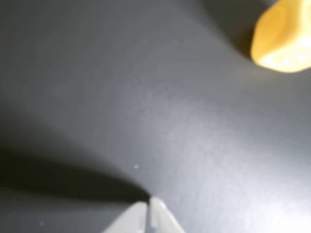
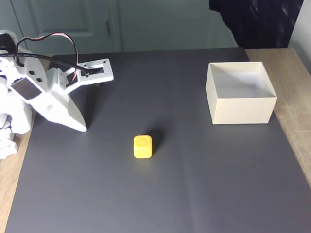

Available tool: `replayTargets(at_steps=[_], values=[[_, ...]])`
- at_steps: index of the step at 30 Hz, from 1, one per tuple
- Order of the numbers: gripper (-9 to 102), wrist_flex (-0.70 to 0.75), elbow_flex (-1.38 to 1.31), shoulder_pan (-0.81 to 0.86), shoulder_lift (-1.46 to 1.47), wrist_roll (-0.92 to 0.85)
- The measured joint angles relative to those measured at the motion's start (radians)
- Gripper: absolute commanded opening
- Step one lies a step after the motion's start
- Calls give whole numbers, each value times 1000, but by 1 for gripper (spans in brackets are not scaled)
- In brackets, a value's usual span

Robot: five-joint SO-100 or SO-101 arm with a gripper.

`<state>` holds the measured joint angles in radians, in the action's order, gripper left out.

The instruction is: Grasp a cube block and put it in the white box.

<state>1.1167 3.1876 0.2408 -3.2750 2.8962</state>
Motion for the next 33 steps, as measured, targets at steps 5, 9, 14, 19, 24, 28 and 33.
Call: replayTargets(at_steps=[5,9,14,19,24,28,33], values=[[0,0,0,0,0,0],[0,0,0,0,0,0],[0,0,0,0,0,2],[0,0,0,0,0,2],[0,3,0,18,0,9],[0,6,0,38,0,55],[0,-9,0,63,0,94]])
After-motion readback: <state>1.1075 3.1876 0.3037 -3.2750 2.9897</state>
